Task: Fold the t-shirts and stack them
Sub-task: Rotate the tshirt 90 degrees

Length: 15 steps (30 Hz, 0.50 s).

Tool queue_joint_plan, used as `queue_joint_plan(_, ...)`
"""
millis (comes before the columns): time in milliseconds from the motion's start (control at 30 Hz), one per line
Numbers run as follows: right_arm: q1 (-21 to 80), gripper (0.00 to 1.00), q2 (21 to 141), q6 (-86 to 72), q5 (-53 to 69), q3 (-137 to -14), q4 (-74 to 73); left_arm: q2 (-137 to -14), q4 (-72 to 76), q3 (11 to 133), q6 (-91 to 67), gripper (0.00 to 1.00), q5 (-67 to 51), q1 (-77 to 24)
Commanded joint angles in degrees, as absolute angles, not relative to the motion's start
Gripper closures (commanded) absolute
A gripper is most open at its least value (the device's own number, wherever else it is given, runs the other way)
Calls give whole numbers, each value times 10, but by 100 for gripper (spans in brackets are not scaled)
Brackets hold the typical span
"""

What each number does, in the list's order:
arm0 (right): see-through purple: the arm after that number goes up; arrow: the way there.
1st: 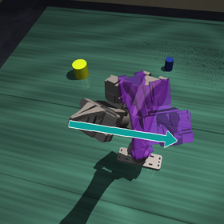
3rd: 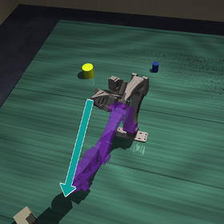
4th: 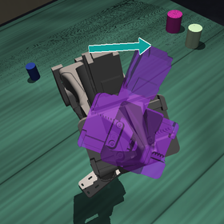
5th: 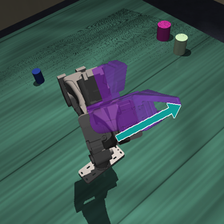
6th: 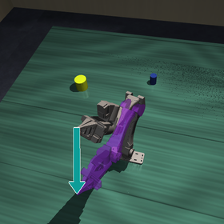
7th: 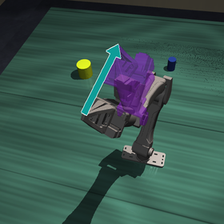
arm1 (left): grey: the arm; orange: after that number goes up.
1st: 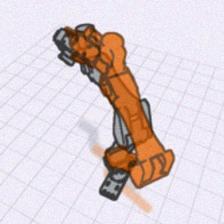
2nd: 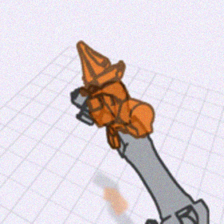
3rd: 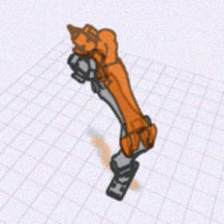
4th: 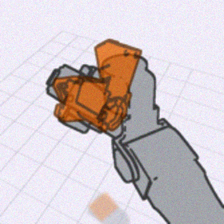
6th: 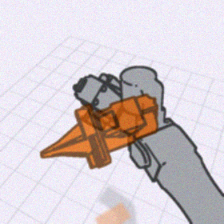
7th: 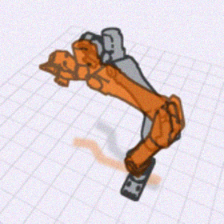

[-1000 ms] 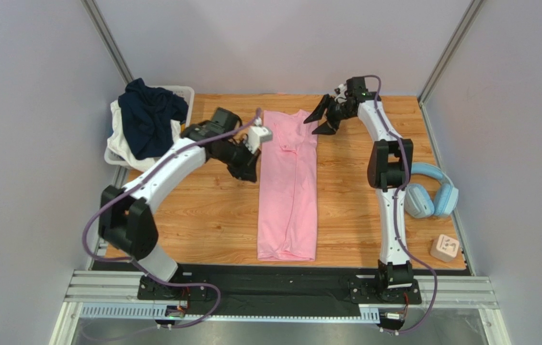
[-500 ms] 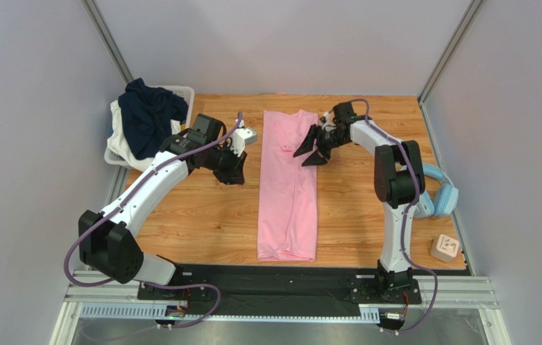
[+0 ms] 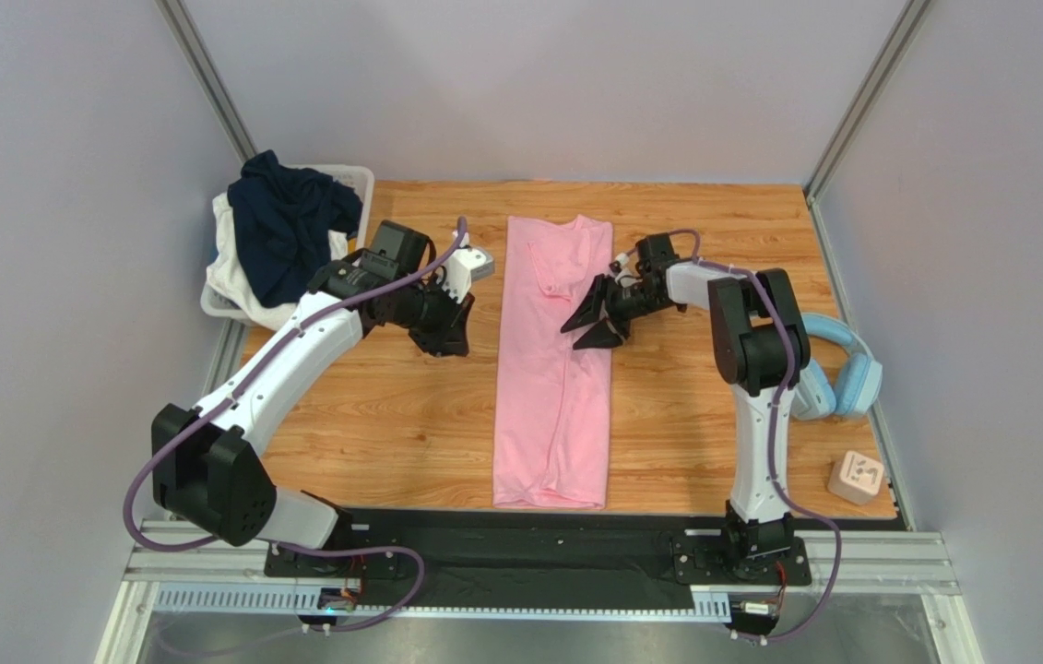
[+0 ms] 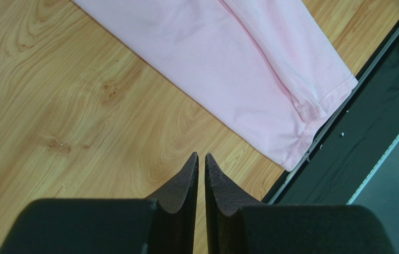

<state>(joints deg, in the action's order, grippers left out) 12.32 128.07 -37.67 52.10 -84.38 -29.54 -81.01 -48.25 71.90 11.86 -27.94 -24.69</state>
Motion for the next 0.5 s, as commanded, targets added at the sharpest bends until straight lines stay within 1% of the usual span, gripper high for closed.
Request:
queue_joint_plan(0,136,49,1303,-382,519,-779,-245,-800,-474,722,119,85,-283,-247)
queue_joint_plan(167,148,50,1302,-363,533,-783,-257,-801,-477,722,119,85,-283,-247)
queue_joint_plan(300,154,49,1240,-346,521,-809,-293,-798,-479,718,123,85,-272,-247)
queue_joint_plan(467,168,49,1161,-338,489,-793,-320,-802,-480,716,124,85,-268,-247)
